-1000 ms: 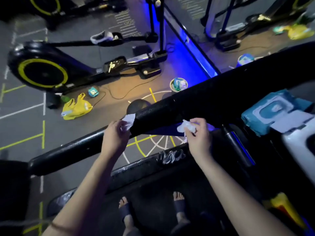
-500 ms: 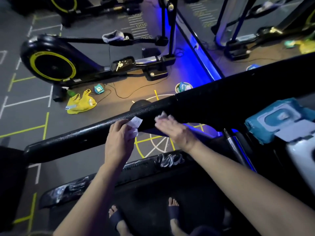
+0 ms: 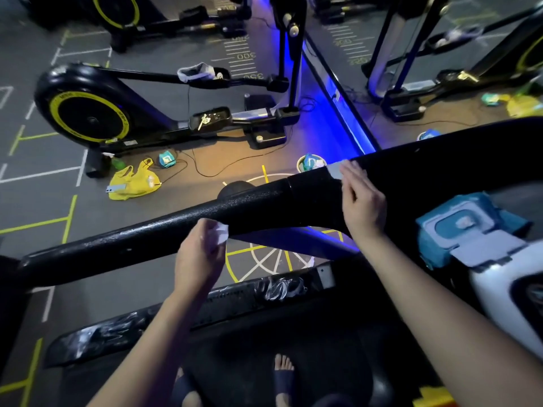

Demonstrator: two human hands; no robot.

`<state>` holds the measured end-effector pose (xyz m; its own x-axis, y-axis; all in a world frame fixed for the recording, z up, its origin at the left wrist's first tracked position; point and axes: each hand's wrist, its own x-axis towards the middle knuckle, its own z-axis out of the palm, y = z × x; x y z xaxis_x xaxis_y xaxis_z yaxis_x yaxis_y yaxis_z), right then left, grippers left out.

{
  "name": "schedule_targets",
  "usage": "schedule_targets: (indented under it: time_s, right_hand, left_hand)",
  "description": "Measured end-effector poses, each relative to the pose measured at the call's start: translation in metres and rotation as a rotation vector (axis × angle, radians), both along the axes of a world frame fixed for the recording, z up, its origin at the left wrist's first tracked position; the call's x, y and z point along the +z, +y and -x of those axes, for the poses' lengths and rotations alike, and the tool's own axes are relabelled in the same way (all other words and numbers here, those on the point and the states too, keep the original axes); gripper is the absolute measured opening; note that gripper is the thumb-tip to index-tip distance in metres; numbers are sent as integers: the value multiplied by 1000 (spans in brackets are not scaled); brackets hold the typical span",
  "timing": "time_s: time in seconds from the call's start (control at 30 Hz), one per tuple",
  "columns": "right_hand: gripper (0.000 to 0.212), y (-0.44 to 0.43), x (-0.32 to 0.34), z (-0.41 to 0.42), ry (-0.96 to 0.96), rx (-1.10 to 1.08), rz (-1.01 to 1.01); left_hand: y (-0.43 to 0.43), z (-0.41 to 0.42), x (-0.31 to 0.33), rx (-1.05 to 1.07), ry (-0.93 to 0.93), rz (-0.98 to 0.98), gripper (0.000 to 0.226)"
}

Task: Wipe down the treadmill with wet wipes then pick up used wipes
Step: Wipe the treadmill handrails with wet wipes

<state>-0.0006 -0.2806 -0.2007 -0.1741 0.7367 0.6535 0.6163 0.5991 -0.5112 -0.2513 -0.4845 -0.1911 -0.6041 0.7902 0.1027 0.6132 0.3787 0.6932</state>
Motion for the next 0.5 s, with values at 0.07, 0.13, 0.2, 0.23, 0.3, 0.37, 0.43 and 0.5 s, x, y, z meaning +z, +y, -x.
schedule_targets:
  time_s: [0.07,0.13,0.2,0.23,0.3,0.37,0.43,0.5]
  right_hand:
    - [33,-4,-10,15,-154,34,-25]
    - [37,-27,-21,31,-298,261,-31]
    - [33,-47,-35,36,-491,518,95]
    - [30,-53,-41,33,-595,620,189]
    - [33,-62,-44,22,-610,727,286]
    - [44,-60,-28,13,-332,694,308]
    - [42,-44,1,5,-125,513,178]
    - [35,-15,29,-10,-21,244,23]
  left_hand:
    - [8,-10,2,-29,-19,7,20]
    - [18,-19,5,-54,-17,-3,20]
    - [26,-24,7,-65,4,-17,19]
    - [29,-25,9,-61,7,-25,18]
    - [34,-25,14,-40,27,-49,19]
    - [38,-22,20,-6,60,-69,20]
    - [44,-19,24,16,67,-79,21]
    - [51,-21,27,19,55,-73,22]
